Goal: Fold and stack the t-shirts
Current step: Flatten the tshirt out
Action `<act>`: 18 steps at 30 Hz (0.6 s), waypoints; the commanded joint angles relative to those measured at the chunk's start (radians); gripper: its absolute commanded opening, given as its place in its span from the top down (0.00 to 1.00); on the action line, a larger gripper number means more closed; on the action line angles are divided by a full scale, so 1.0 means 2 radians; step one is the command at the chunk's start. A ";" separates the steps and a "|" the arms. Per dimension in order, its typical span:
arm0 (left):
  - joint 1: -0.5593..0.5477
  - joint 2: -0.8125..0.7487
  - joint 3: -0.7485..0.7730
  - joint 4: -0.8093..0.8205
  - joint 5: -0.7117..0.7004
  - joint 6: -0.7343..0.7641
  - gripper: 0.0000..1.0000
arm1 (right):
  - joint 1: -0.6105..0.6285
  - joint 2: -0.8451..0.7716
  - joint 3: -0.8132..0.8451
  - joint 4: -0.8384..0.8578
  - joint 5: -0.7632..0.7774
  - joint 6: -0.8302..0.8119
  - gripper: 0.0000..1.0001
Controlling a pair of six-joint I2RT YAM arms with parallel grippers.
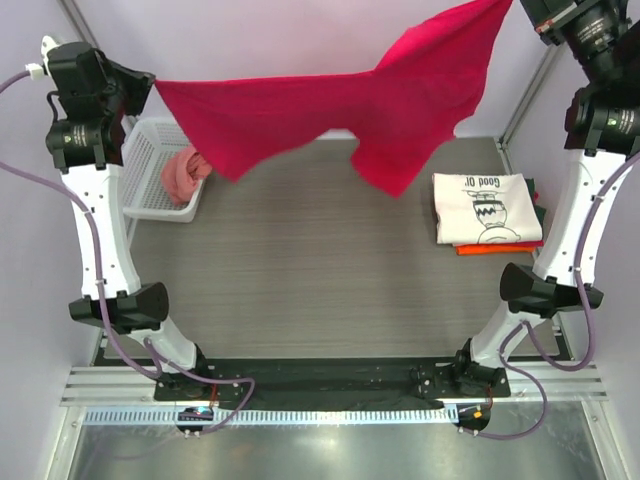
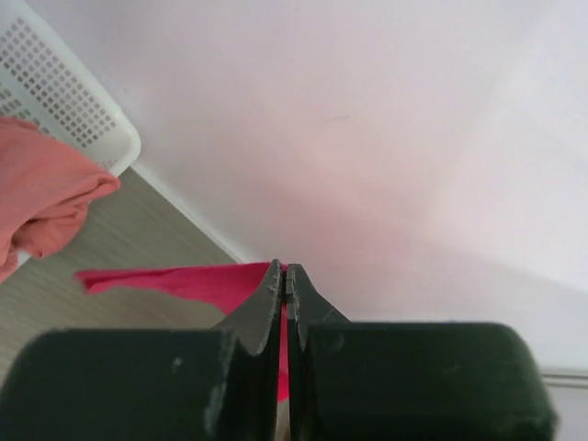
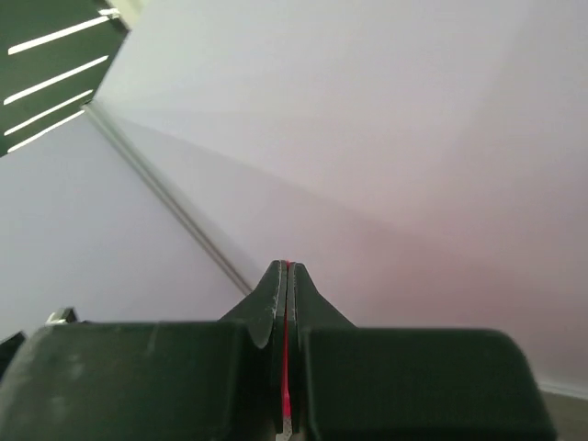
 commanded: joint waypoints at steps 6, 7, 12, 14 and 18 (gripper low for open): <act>0.008 -0.101 -0.255 0.125 0.025 0.027 1.00 | 0.002 -0.136 -0.270 0.206 -0.131 0.074 0.99; 0.008 -0.113 -0.316 0.143 0.027 0.031 1.00 | 0.003 -0.155 -0.313 0.218 -0.130 0.068 0.99; 0.008 -0.177 -0.514 0.207 0.067 0.030 1.00 | 0.002 -0.279 -0.584 0.215 -0.123 0.018 0.99; 0.007 -0.208 -0.572 0.218 0.069 0.032 1.00 | 0.002 -0.341 -0.684 0.207 -0.121 0.009 0.99; 0.007 -0.270 -0.719 0.234 0.053 0.032 1.00 | 0.002 -0.438 -0.803 0.139 -0.105 -0.037 0.99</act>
